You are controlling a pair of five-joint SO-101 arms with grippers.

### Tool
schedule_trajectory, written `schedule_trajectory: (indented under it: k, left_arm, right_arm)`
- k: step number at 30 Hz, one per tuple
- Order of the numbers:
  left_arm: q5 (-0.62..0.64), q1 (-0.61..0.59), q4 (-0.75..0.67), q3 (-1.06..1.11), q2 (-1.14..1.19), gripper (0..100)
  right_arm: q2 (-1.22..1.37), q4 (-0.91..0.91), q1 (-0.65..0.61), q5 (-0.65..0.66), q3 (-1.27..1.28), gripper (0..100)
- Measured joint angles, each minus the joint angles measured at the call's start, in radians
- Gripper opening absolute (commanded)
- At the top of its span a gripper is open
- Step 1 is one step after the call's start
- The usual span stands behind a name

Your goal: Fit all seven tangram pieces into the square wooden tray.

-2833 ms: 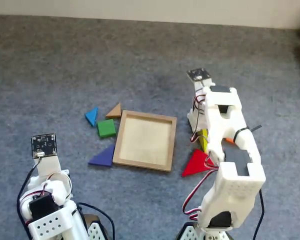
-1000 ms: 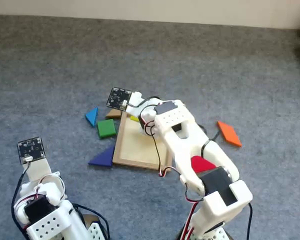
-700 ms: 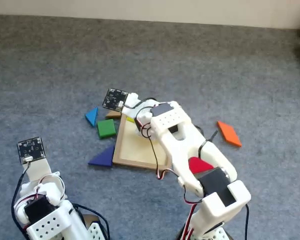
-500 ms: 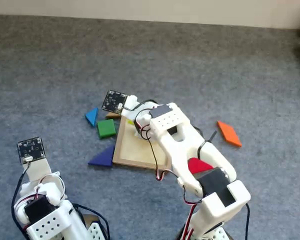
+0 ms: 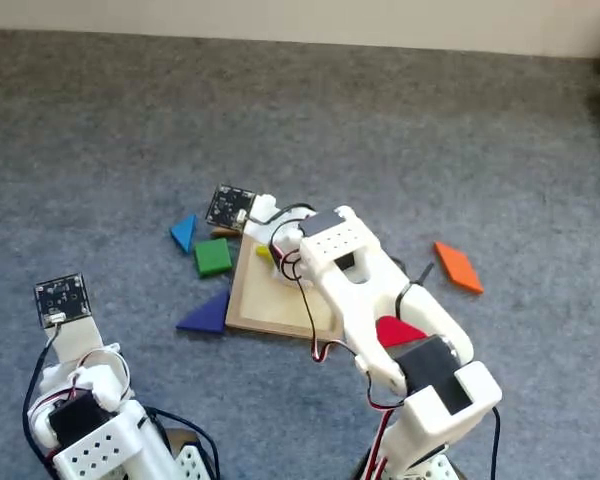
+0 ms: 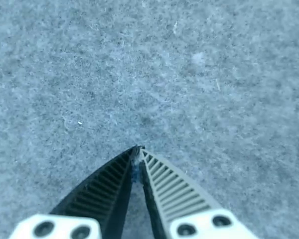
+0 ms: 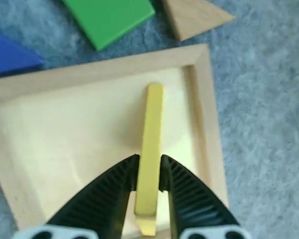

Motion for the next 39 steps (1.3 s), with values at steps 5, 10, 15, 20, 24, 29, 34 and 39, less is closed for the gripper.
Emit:
schedule_trajectory:
  k: [5,10,15,20,24,29,34,39]
  left_arm:
    - [0.0,0.0,0.0,0.0,0.0,1]
    - [0.0,0.0,0.0,0.0,0.0,1]
    - [0.0,0.0,0.0,0.0,0.0,1]
    - [0.0,0.0,0.0,0.0,0.0,1]
    - [0.0,0.0,0.0,0.0,0.0,1]
    - [0.0,0.0,0.0,0.0,0.0,1]
    - [0.0,0.0,0.0,0.0,0.0,1]
    - [0.0,0.0,0.0,0.0,0.0,1]
  right_arm:
    - [0.0,0.072,-0.034,0.0,0.0,7.0]
    - [-0.008,0.115,-0.08,-0.003,0.0,7.0]
    - [-0.081,0.132,-0.086,-0.064,0.002,7.0]
    - [-0.186,0.132,-0.086,-0.08,0.002,7.0]
    - [-0.213,0.132,-0.086,-0.08,0.002,7.0]
    - [-0.213,0.132,-0.078,-0.08,0.002,7.0]
    - [-0.213,0.081,-0.054,-0.08,0.032,7.0]
    - [-0.213,0.069,-0.044,-0.083,0.038,7.0]
